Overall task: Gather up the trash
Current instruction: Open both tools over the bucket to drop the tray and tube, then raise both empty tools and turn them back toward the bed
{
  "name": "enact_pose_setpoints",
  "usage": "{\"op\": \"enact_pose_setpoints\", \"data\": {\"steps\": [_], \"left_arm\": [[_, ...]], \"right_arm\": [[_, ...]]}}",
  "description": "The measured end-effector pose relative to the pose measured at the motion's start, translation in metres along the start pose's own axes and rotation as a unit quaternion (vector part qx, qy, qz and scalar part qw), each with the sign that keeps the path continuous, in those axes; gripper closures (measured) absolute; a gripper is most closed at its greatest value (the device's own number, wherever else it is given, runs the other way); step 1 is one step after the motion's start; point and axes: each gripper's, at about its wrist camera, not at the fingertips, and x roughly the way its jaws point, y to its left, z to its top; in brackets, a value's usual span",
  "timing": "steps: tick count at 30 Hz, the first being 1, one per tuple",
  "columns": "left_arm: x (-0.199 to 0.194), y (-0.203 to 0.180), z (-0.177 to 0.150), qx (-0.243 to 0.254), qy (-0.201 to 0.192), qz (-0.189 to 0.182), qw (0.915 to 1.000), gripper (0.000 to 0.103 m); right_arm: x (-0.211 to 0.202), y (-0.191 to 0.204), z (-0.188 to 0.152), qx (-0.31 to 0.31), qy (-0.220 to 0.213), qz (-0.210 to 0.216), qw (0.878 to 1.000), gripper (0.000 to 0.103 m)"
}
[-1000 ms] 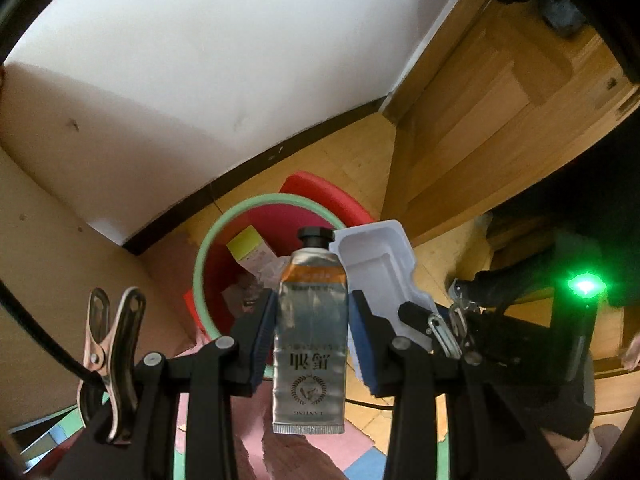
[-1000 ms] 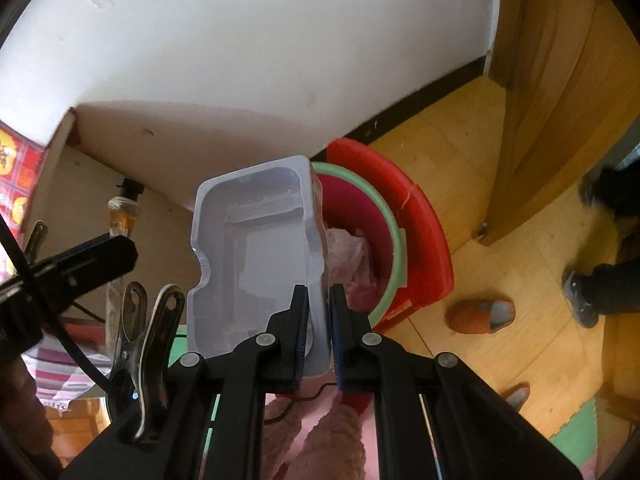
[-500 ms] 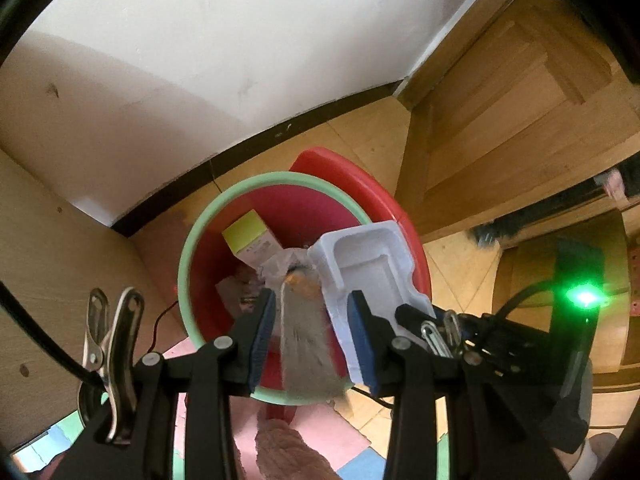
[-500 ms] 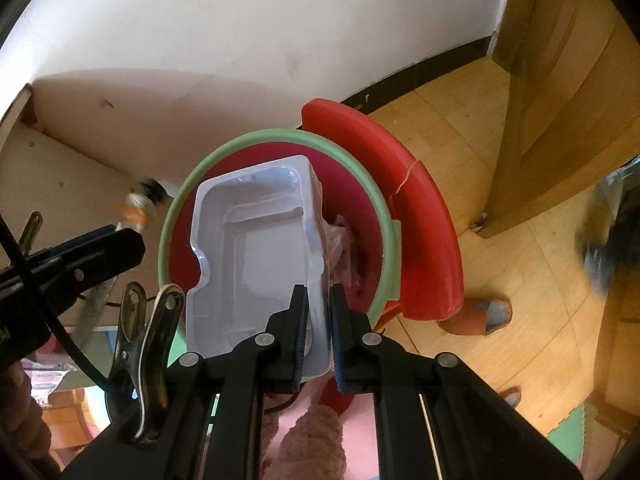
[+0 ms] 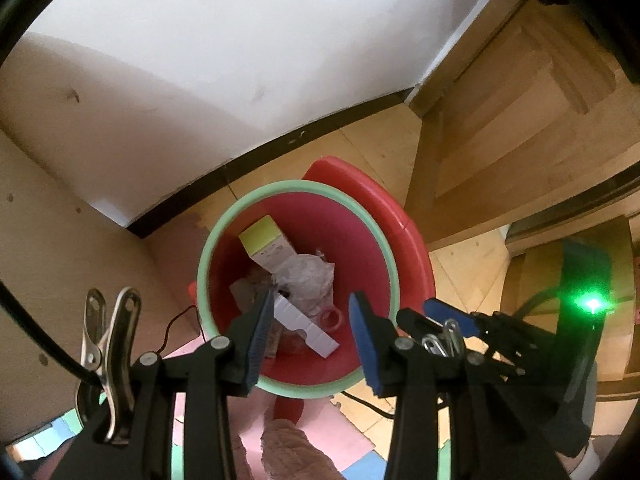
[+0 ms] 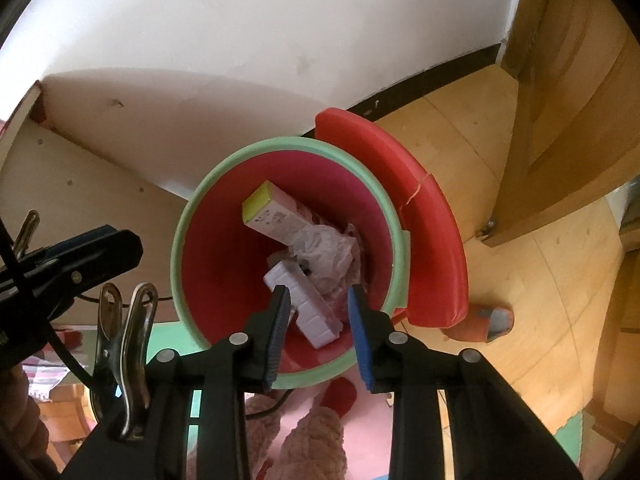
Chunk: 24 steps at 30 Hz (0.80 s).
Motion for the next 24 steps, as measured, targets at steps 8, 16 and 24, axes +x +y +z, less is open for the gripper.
{"op": "enact_pose_setpoints", "data": {"steps": [8,16,24], "left_arm": [[-0.023,-0.003,-0.008,-0.012,-0.009,0.000,0.9999,0.062],[-0.055,-0.008,-0.020,-0.014,-0.015,-0.006,0.9998,0.062],[-0.095,-0.013,-0.039,0.004,-0.030,-0.005,0.9995,0.062]], "right_arm": [[-0.020,0.008,-0.009,-0.009,-0.012,0.008,1.000,0.072],[-0.056,0.016,-0.023,-0.010,-0.037,0.011,0.999,0.072],[-0.088,0.030,-0.040,-0.001,-0.047,0.016,0.999,0.072]]}}
